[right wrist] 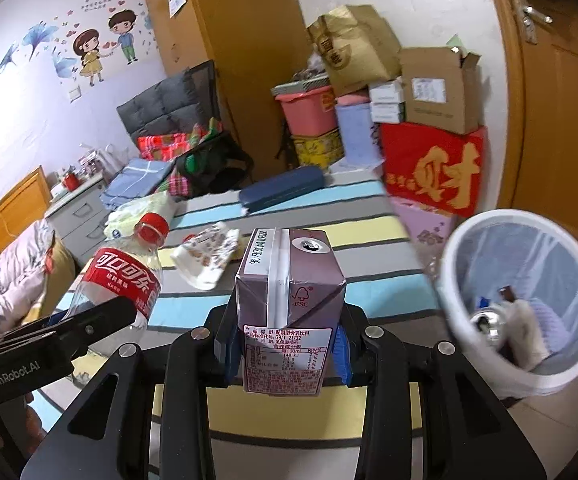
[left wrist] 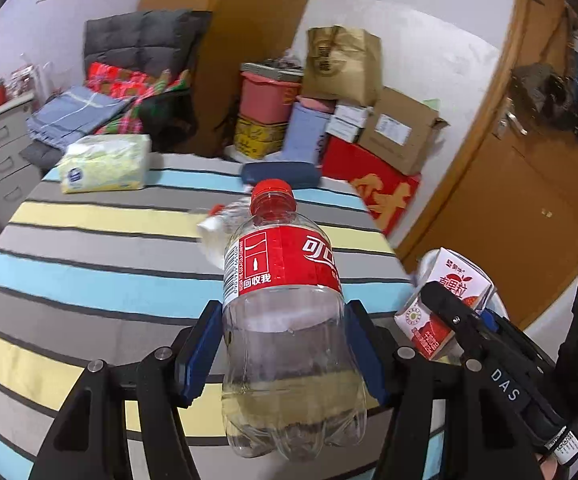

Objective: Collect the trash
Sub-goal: 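Carry the Coca-Cola bottle and pink carton over the white bin and open both tools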

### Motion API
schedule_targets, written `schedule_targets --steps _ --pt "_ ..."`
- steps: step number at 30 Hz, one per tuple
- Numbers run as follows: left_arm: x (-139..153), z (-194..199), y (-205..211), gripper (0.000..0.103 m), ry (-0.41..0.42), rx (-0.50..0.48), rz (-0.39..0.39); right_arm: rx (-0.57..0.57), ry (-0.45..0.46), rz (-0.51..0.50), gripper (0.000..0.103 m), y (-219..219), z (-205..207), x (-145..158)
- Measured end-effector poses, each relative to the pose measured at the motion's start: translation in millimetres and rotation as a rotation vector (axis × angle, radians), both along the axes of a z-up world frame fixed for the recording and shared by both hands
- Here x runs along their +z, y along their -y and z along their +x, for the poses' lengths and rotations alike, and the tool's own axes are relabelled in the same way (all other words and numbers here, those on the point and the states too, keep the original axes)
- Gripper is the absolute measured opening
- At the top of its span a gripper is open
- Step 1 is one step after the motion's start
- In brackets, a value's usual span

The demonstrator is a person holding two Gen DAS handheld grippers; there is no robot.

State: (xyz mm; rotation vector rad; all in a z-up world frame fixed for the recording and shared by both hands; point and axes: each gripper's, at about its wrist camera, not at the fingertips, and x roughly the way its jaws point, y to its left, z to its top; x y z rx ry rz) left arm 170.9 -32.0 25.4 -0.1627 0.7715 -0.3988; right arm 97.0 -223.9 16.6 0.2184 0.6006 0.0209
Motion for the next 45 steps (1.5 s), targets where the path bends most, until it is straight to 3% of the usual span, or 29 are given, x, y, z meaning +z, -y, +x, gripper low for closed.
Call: schedule_targets --steps 25,35,45 --pt "14 -30 171 0.062 0.018 -0.255 0.013 -0.205 0.027 -0.020 0.038 118 -48 5" --pt "-4 -17 243 0.062 -0.015 -0.340 0.053 -0.266 -0.037 -0.012 0.038 165 -48 -9" --pt "-17 7 288 0.062 -0.041 -0.369 0.063 -0.275 -0.100 -0.025 0.038 188 -33 -21"
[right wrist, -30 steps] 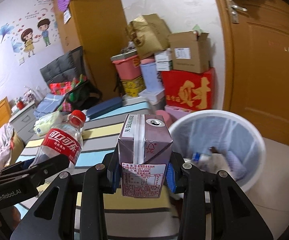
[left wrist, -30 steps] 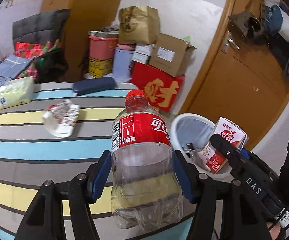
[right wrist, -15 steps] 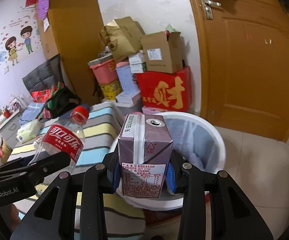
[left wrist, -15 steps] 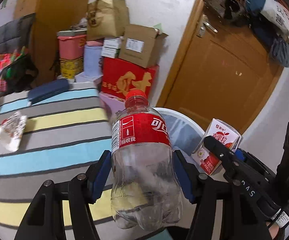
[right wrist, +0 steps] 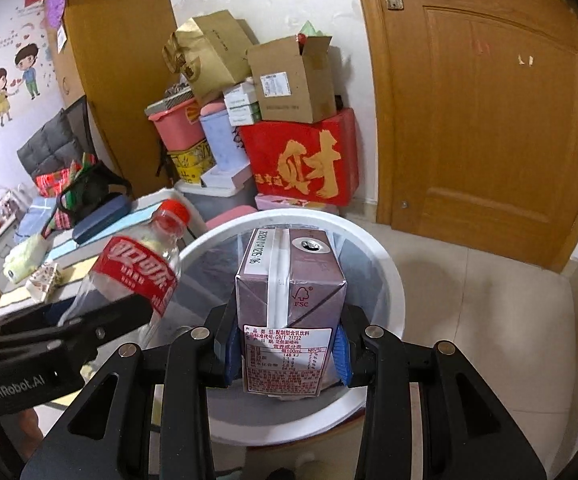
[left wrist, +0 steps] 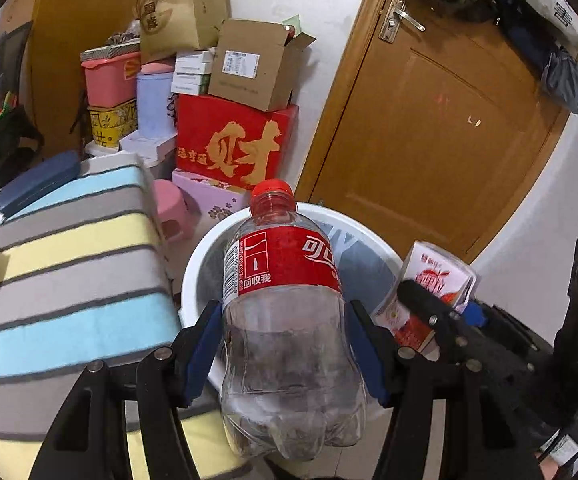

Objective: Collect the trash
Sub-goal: 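Carry the Coca-Cola bottle and pink carton over the white bin and open both tools, then move both open tools back over the table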

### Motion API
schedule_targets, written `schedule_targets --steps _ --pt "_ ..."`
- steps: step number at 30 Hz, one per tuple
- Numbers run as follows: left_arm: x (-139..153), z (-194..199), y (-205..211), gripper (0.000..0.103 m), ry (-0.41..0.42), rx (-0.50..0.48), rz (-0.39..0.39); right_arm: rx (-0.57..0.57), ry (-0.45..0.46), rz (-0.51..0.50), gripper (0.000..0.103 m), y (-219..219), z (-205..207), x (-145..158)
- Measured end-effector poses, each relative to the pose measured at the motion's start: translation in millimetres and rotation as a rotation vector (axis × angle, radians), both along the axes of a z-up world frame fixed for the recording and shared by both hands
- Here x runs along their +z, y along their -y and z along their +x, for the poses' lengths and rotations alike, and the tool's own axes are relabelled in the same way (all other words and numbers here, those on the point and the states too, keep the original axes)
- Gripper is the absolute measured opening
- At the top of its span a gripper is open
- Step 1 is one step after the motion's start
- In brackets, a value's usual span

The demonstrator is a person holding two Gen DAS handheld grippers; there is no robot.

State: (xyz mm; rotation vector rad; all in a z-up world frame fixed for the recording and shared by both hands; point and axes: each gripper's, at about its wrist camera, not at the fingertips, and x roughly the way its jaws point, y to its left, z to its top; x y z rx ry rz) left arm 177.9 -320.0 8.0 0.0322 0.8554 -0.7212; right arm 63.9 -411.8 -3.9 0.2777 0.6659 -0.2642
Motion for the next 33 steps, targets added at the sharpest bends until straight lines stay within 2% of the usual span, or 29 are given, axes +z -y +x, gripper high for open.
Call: schedule_targets --steps 8,12,14,15,33 --pt "-10 10 17 0.063 -0.011 -0.017 0.017 -0.002 -0.045 -0.012 0.038 11 6 -11" --pt "-7 9 14 0.063 -0.017 -0.032 -0.030 -0.003 -0.062 -0.014 0.039 11 9 -12" --pt "-4 8 12 0.066 -0.008 -0.019 -0.033 -0.011 -0.065 -0.026 0.048 8 9 -11" --pt "-3 8 11 0.066 -0.008 -0.013 -0.027 -0.015 -0.061 -0.029 0.057 7 7 -10" --pt "14 -8 -45 0.066 0.017 0.054 -0.050 0.007 0.024 -0.049 0.057 -18 -3 16"
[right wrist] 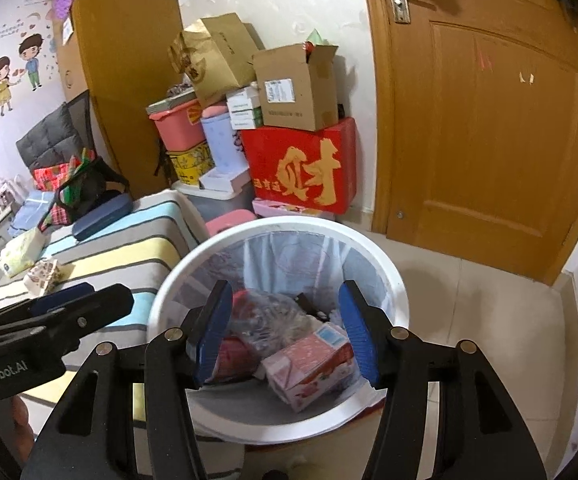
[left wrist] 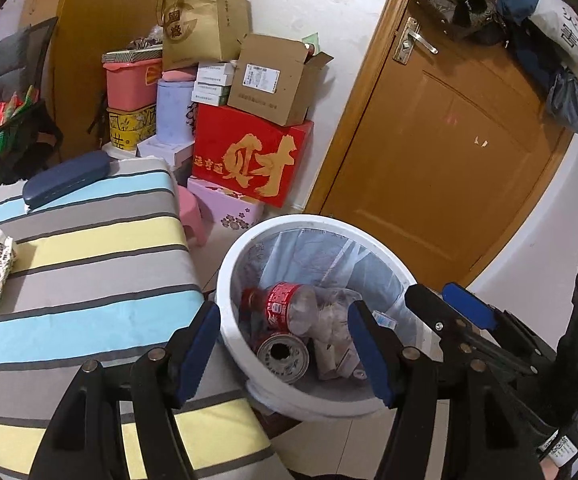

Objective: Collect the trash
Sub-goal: 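Move both open tools back over the table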

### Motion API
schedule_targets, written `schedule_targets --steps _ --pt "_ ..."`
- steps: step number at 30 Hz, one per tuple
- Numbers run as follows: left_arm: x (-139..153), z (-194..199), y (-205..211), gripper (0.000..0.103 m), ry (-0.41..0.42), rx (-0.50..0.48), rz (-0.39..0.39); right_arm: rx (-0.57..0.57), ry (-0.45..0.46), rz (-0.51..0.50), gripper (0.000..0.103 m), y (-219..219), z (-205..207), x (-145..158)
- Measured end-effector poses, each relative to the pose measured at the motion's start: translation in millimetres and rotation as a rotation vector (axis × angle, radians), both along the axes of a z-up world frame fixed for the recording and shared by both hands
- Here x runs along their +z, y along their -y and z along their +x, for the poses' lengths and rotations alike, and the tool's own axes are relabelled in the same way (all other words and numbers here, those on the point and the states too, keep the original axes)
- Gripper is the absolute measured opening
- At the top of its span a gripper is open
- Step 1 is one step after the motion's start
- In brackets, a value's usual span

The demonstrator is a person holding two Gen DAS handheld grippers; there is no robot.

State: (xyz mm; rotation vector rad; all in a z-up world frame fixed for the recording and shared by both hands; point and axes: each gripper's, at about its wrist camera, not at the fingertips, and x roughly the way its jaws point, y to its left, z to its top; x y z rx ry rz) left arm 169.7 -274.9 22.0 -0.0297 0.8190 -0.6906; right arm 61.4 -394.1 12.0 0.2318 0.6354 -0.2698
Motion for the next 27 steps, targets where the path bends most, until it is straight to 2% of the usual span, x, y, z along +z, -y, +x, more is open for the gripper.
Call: schedule_targets --steps 12,16,19,27 --pt "16 -16 -54 0.066 0.040 0.069 -0.021 0.055 0.034 -0.017 0.057 -31 -1 11" --pt "19 -18 -79 0.066 0.047 0.111 -0.032 0.087 0.038 -0.021 0.057 -44 -1 12" --pt "19 -21 -100 0.066 0.069 0.152 -0.013 0.110 0.052 -0.009 0.057 -54 0 13" --pt "16 -19 -159 0.066 0.057 0.255 -0.028 0.186 0.047 -0.002 0.057 -87 11 10"
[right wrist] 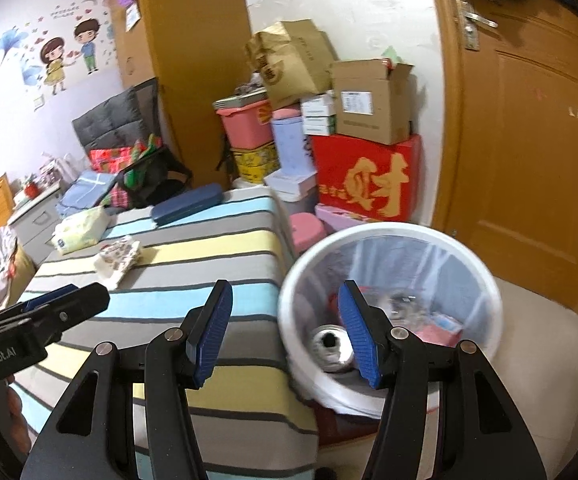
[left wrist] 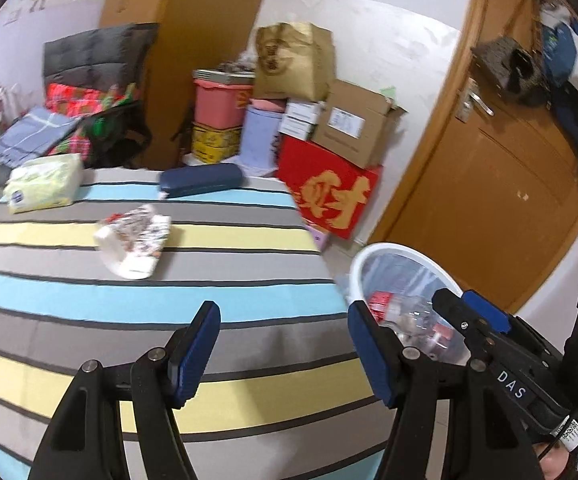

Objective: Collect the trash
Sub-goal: 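Move both open tools back over the table, then grasp the clear red-lidded plastic cup with the left tool while the right tool grasps the patterned paper cup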

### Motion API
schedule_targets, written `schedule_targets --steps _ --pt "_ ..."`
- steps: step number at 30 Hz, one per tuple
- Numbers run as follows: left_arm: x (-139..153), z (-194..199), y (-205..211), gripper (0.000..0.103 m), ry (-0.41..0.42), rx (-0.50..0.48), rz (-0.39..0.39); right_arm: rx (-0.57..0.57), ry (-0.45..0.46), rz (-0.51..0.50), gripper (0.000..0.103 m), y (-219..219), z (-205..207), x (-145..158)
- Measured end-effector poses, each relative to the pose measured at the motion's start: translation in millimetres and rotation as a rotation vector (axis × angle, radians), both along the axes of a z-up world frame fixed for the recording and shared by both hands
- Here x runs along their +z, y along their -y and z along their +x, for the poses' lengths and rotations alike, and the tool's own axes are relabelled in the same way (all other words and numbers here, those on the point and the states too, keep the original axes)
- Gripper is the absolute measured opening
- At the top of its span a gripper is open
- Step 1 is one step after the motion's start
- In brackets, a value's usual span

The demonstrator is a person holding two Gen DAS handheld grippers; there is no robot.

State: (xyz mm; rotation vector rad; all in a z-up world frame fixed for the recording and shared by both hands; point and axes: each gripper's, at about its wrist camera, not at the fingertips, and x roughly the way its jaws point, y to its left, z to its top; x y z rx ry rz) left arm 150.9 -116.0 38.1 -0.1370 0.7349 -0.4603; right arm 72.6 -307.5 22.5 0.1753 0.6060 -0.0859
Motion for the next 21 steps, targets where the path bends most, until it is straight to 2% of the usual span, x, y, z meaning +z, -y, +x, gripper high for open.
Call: schedule_targets --steps 15,21 --pt "-9 16 -99 0.066 -0.008 0.198 0.012 0.138 -0.027 -0.005 0.057 -59 31 -7" --pt "-15 26 -126 0.066 -0.013 0.244 0.029 0.187 -0.057 0.018 0.057 -79 47 -15"
